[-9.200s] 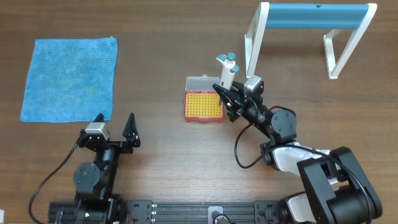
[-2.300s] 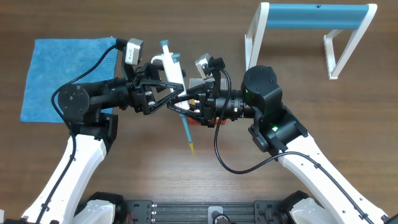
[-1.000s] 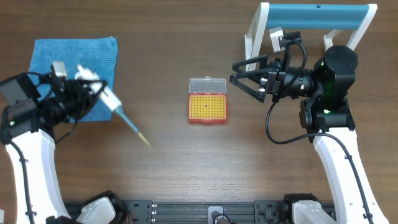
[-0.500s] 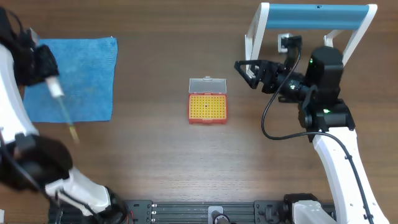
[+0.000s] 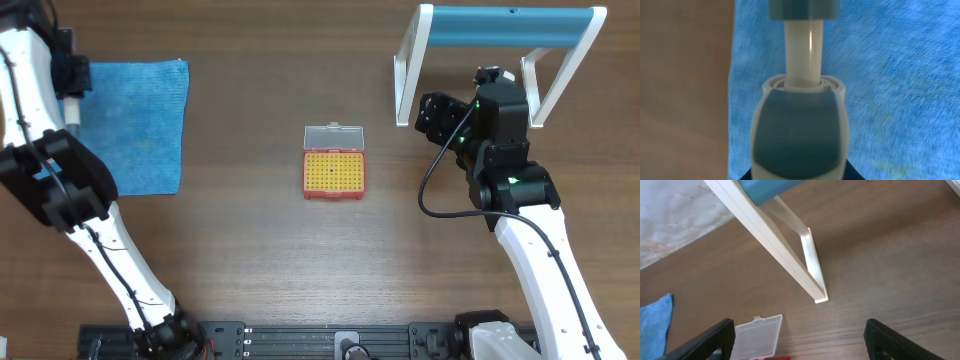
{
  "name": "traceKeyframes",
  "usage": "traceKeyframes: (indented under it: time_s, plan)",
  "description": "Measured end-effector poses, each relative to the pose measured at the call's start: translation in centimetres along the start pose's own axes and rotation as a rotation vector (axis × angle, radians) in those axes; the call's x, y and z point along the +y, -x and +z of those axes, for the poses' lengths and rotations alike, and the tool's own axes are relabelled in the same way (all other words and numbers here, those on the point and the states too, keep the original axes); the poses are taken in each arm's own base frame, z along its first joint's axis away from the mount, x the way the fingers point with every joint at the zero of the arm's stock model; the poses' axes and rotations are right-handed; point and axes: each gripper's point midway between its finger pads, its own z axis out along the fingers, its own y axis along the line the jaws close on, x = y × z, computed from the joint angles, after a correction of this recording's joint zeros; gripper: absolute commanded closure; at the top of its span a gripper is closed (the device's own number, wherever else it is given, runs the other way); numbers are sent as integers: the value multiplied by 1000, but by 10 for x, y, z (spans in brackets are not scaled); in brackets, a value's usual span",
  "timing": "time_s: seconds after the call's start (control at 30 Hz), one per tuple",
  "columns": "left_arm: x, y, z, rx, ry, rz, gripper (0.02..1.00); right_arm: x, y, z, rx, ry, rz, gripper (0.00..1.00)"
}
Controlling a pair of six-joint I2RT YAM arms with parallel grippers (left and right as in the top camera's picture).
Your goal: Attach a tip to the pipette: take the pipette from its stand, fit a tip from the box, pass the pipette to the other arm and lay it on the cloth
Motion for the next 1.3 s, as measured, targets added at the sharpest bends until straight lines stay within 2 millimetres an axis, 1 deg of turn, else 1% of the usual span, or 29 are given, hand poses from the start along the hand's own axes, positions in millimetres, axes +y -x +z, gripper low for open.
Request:
traceKeyframes:
  time_s: [0.1,0.17,0.27,0.33,0.47,0.63,0.87,1.07,1.3]
  plan:
    - [-17,22,-2,-71,9,85,989,4,-5,0,10,1,-13,159]
    - [-30,31,-6,-100,7,127,991,9,-8,0,14,8,-23,159]
    - [-50,33,-5,-98,-13,175,989,13,-10,0,19,15,-31,159]
    - [-55,30,0,-80,-20,185,991,14,-11,0,21,17,-34,159]
    - [-54,22,22,-29,-29,171,991,15,-11,0,21,19,-35,156]
    - [-47,12,41,19,-36,139,991,15,-11,0,21,19,-35,159]
    - [-46,9,47,36,-39,108,989,15,-11,0,21,19,-35,156]
    - [-50,5,60,60,-48,95,991,15,-11,0,21,19,-35,159]
    - [-55,3,69,71,-66,97,991,15,-11,0,21,19,-35,159]
